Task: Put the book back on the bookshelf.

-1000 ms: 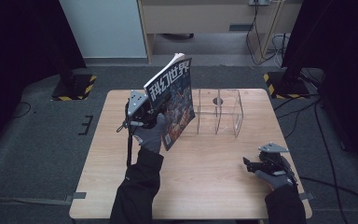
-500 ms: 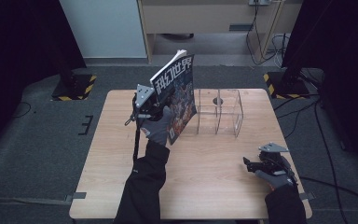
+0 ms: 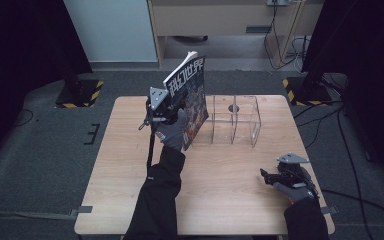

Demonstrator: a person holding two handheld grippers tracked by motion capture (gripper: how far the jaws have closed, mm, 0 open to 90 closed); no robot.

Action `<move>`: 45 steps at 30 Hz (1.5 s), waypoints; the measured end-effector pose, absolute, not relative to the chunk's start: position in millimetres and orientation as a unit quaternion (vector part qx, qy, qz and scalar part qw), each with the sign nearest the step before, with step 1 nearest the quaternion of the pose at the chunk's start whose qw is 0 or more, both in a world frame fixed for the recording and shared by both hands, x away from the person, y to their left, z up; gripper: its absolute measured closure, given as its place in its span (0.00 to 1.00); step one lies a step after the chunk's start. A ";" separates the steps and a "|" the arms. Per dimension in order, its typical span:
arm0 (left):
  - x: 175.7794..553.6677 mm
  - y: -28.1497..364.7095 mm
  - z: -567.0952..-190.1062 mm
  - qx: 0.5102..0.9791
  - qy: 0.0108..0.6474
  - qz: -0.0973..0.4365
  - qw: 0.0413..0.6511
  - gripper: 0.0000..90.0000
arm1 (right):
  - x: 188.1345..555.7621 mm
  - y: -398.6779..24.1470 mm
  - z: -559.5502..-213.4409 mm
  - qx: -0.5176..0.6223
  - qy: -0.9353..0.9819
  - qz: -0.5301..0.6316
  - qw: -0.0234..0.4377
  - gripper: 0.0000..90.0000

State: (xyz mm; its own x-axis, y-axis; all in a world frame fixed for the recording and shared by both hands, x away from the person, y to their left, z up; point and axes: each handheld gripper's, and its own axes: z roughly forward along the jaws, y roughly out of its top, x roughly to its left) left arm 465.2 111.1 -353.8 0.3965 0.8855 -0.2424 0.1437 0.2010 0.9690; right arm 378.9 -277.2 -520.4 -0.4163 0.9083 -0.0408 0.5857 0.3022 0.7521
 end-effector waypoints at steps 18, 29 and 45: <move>480.9 93.8 -376.9 0.552 0.478 0.305 0.612 0.91 | 379.3 -276.1 -521.3 0.484 0.773 0.337 0.234 0.15; 485.8 82.6 -403.6 0.552 0.484 0.310 0.604 0.91 | 379.3 -275.0 -522.9 0.484 0.776 0.332 0.232 0.15; 480.6 74.0 -425.7 0.546 0.477 0.317 0.611 0.89 | 379.2 -274.9 -523.3 0.481 0.776 0.333 0.236 0.15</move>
State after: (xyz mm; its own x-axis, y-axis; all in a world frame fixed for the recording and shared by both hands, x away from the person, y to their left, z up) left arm 480.6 74.0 -425.7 0.3440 0.9089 -0.2357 0.1331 0.2013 0.9704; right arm 379.2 -274.9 -523.3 -0.4257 0.9038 -0.0452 0.5900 0.3151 0.7434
